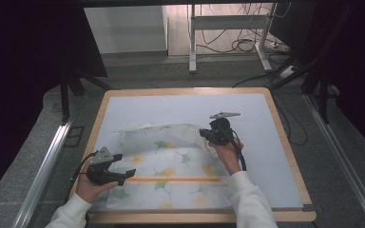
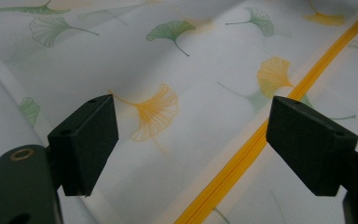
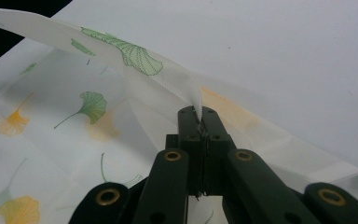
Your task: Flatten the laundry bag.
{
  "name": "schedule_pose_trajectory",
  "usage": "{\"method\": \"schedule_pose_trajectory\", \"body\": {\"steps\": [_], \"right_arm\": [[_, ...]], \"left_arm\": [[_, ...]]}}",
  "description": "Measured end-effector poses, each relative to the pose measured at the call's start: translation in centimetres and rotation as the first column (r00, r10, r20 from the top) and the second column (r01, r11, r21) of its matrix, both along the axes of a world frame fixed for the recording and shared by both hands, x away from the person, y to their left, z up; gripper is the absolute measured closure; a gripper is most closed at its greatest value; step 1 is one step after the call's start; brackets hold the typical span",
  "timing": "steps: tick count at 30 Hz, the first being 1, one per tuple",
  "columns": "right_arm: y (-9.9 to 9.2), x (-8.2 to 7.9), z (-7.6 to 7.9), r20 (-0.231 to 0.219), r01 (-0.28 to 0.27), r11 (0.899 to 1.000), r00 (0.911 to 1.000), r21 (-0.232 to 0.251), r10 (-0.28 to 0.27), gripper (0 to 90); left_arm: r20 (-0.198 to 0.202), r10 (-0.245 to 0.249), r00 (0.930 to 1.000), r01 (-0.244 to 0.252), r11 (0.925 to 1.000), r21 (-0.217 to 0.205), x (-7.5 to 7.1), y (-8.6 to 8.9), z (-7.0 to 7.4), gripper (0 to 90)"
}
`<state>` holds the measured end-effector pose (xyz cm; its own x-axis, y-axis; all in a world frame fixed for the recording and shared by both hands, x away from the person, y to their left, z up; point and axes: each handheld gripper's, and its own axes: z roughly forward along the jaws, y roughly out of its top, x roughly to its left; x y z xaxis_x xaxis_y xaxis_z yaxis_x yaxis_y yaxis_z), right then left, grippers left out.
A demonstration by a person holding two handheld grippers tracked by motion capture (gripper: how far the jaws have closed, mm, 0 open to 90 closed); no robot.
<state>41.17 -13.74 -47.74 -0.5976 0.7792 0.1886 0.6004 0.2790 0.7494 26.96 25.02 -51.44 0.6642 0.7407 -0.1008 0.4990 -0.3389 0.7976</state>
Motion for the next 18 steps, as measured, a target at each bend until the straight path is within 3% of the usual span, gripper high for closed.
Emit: {"method": "schedule_pose_trajectory", "body": {"steps": [18], "right_arm": [[-0.3, 1.2, 0.1, -0.002, 0.015, 1.0, 0.9999, 0.013, -0.015, 88.8]], "left_arm": [[0.0, 0.001, 1.0, -0.001, 1.0, 0.001, 0.0, 0.0, 0.0, 16.7]]}}
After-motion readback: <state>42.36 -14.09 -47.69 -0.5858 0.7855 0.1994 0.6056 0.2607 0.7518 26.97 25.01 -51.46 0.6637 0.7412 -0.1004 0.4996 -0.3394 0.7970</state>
